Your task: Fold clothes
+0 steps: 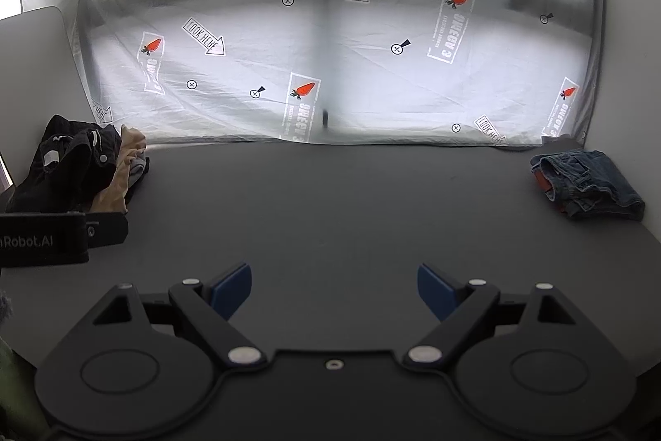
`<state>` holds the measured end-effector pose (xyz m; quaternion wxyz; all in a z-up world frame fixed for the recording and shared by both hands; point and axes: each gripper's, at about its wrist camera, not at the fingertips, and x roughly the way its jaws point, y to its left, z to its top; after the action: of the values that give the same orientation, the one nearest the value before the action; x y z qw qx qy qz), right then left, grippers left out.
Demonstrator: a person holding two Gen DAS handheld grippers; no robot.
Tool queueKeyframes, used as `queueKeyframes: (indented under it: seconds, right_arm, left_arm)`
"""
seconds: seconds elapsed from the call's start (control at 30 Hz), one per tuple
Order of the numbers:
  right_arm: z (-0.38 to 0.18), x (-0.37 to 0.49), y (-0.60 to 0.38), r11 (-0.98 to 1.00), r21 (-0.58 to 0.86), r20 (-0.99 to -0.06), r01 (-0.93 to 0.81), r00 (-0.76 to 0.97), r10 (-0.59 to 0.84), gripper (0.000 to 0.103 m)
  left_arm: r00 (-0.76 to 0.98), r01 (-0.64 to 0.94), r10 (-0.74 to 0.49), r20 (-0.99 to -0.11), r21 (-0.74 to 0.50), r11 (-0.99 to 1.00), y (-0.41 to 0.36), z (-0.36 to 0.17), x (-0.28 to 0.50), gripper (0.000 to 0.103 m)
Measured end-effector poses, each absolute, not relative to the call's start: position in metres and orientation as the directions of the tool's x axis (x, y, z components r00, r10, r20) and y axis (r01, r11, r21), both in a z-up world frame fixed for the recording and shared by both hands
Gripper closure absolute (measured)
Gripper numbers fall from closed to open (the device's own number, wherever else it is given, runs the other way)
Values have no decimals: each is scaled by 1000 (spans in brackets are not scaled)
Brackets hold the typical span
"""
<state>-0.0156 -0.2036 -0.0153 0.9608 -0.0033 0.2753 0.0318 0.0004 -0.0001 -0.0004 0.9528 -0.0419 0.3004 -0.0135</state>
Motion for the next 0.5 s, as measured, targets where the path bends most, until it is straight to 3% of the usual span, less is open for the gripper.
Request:
queueKeyframes:
  seconds: [0.5]
  right_arm:
    - [-19, -19, -202, 999, 3, -524, -53, 851, 46, 15]
  left_arm:
    - [825, -2, -48, -563, -88, 996, 3, -3, -4, 0]
